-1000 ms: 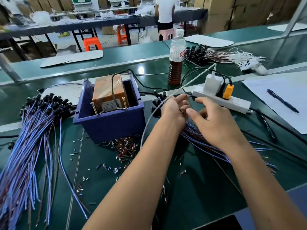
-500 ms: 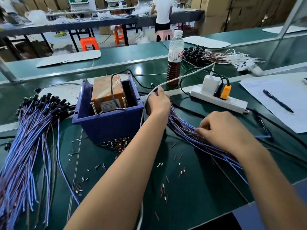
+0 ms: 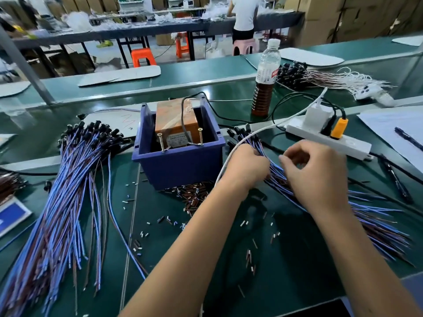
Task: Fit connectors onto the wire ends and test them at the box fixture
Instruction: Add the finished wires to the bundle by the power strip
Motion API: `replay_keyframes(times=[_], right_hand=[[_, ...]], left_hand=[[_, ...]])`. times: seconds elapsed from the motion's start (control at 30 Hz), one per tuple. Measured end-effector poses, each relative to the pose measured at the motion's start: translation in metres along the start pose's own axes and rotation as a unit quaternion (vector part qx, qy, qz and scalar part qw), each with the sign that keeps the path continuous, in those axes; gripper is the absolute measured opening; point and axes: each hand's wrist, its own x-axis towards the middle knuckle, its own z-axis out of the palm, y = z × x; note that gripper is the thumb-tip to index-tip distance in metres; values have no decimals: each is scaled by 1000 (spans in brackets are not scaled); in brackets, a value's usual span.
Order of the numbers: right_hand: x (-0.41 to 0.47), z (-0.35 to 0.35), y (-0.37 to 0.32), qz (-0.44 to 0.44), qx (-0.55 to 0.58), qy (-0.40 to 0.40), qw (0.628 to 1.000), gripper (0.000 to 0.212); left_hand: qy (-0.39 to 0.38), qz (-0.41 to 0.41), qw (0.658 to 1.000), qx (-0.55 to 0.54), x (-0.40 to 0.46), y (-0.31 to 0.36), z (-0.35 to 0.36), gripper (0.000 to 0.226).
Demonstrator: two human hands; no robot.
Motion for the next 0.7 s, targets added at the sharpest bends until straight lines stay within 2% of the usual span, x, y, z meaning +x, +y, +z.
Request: replay_keyframes(times=[0.1, 0.17, 0.27, 0.37, 0.47, 0.53, 0.63, 0.7], right_hand=[[-2, 6, -31, -58, 81, 84, 991, 12], [-5, 14, -53, -88, 123, 69, 986, 10], [-17, 33, -87, -127, 167, 14, 978, 10], [-37, 58, -126, -171, 207, -70, 961, 9], [-61, 87, -163, -173, 271, -161, 933, 11], [-75, 106, -182, -158, 296, -201, 920, 12], [-85, 134, -203, -118, 272, -292, 909, 4], [-87, 151, -217, -97, 232, -355, 901, 15]], left_hand=[[-137, -7, 990, -35, -27, 4, -29, 24], [-176, 16, 984, -18, -45, 4, -55, 24], [-156, 23, 985, 64, -70, -4, -102, 29], [-108, -8, 982, 156, -88, -21, -151, 35], [-25, -58, 971, 229, -95, -44, -197, 35], [87, -92, 951, 283, -89, -62, -222, 28], [339, -84, 857, 380, -73, -87, -248, 21], [425, -71, 812, 394, -63, -97, -260, 29]])
